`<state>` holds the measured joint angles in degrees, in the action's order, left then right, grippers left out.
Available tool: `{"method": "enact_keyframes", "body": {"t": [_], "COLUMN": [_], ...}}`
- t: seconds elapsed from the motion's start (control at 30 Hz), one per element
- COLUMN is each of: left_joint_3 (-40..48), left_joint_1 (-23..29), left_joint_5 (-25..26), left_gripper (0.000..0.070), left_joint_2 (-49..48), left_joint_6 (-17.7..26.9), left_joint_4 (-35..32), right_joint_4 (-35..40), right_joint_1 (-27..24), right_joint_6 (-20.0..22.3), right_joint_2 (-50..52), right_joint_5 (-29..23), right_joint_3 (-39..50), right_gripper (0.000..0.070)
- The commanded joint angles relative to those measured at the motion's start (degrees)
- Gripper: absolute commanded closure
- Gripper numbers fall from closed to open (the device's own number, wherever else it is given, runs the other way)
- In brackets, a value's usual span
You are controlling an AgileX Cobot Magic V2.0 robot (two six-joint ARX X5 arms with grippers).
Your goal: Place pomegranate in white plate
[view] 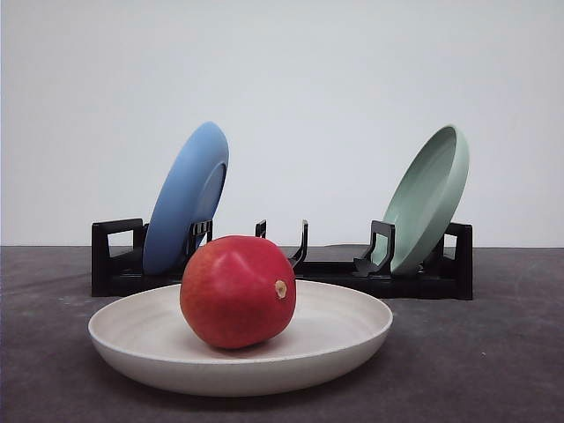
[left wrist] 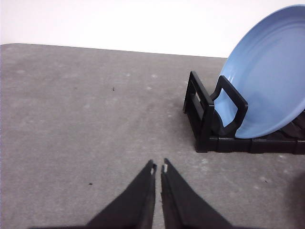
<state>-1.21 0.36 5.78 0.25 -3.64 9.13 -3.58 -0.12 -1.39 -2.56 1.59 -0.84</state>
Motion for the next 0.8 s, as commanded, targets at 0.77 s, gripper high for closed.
{"method": "enact_keyframes", "body": {"t": [0.77], "left_joint_3": [0.52], "left_joint_1": [-0.02], "left_joint_5": [-0.22], "left_gripper": [0.07], "left_joint_2": [-0.09], "left_joint_6": [0.81], "left_joint_4": [-0.59], "right_joint_4": [1.01], "right_joint_1": [-0.02], "right_joint_6": [0.52], "right_joint_2": [2.35], "right_joint_5": [-1.77], "right_joint_3": [0.22], "right_gripper": [0.0669]}}
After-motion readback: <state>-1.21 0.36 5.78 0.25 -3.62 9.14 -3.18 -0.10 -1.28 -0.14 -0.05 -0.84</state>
